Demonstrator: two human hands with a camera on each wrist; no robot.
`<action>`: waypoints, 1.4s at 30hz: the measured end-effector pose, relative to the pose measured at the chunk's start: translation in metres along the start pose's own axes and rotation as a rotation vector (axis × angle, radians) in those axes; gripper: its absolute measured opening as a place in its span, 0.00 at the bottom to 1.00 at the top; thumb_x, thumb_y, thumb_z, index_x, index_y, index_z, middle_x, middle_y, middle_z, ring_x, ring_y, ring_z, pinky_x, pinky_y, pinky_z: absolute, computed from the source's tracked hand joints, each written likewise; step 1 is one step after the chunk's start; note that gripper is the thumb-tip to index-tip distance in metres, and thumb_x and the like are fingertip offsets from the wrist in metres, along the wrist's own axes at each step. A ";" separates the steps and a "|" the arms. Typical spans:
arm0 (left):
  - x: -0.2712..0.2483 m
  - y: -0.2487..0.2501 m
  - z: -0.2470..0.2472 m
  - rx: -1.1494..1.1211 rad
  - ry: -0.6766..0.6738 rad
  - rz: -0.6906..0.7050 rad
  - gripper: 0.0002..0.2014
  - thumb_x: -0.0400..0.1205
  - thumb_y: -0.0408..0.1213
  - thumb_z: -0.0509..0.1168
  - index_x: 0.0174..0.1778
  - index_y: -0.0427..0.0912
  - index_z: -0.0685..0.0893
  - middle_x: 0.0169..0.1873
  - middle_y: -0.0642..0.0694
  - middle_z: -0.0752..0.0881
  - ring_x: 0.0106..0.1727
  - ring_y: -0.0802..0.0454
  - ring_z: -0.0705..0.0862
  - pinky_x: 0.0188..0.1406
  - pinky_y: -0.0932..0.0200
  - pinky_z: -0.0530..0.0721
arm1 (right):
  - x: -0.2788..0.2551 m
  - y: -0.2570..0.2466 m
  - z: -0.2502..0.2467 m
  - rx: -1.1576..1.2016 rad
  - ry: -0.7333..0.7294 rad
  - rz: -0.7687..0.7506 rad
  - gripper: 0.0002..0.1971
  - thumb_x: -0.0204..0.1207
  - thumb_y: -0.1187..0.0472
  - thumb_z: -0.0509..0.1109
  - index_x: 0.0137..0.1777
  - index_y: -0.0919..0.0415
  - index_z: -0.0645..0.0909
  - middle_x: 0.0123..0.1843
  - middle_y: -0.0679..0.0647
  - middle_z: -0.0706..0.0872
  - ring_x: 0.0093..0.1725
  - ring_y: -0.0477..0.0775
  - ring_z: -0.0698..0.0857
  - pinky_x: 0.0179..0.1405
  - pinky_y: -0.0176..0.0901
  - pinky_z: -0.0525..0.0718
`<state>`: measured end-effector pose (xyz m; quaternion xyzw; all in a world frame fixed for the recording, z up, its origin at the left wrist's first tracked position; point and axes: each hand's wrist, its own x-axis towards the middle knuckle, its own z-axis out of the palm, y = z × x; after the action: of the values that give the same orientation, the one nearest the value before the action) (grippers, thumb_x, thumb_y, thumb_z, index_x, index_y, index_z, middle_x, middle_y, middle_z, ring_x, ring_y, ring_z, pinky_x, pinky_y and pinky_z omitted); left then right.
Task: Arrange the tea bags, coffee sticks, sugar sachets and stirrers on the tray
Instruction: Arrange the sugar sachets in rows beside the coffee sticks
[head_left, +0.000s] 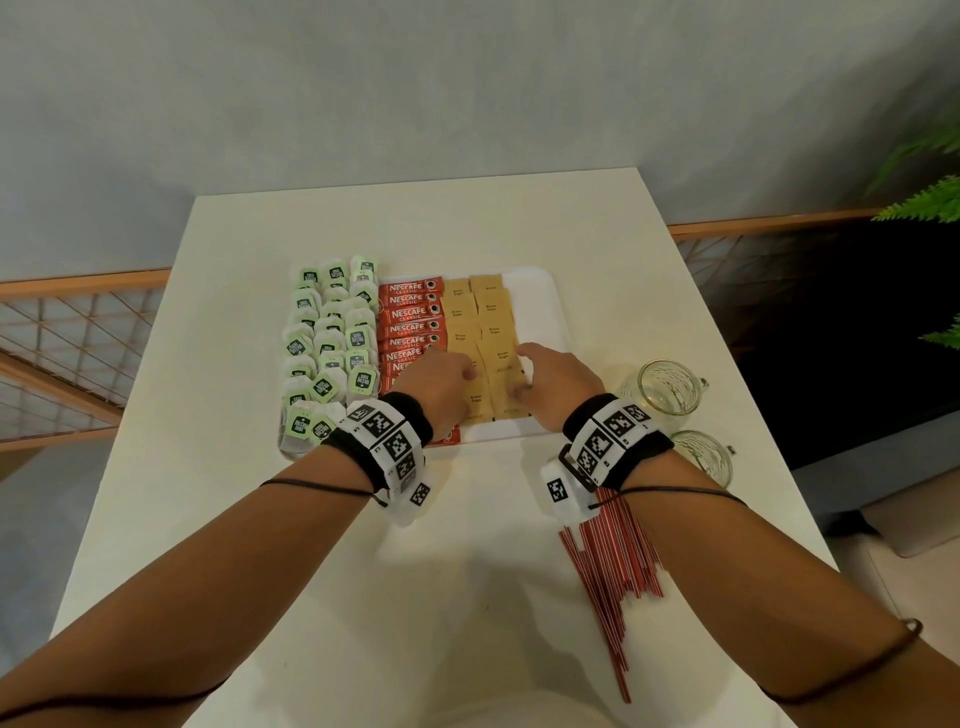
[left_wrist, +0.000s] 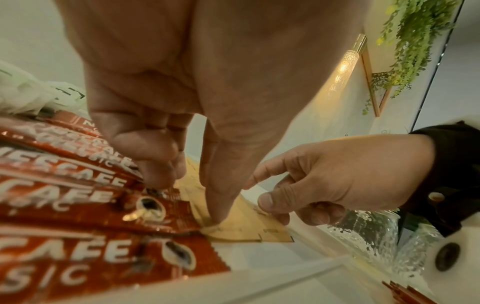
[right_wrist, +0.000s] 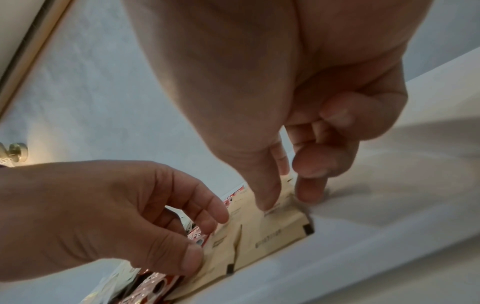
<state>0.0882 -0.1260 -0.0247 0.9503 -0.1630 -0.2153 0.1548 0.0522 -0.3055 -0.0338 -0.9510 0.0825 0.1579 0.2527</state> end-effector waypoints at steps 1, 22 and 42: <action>0.000 0.000 -0.001 -0.017 0.014 -0.012 0.24 0.80 0.36 0.72 0.73 0.46 0.78 0.68 0.42 0.74 0.61 0.44 0.80 0.62 0.54 0.79 | 0.000 0.000 -0.001 -0.005 -0.003 0.017 0.24 0.84 0.50 0.65 0.77 0.53 0.71 0.56 0.53 0.86 0.48 0.56 0.83 0.45 0.47 0.81; 0.026 0.025 -0.008 0.234 -0.100 0.090 0.03 0.84 0.32 0.57 0.48 0.42 0.75 0.53 0.40 0.80 0.49 0.43 0.83 0.46 0.55 0.81 | -0.002 0.001 -0.004 0.054 -0.040 0.020 0.12 0.82 0.49 0.64 0.59 0.51 0.81 0.46 0.48 0.86 0.42 0.53 0.86 0.38 0.45 0.82; 0.015 0.011 0.008 0.134 -0.052 0.130 0.23 0.79 0.41 0.72 0.70 0.46 0.79 0.58 0.44 0.81 0.57 0.45 0.80 0.51 0.58 0.75 | -0.011 0.005 -0.009 -0.119 -0.065 0.026 0.17 0.78 0.49 0.74 0.61 0.58 0.83 0.54 0.54 0.89 0.51 0.58 0.88 0.47 0.47 0.85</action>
<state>0.0949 -0.1434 -0.0326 0.9401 -0.2423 -0.2180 0.1000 0.0432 -0.3134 -0.0252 -0.9575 0.0772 0.1966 0.1964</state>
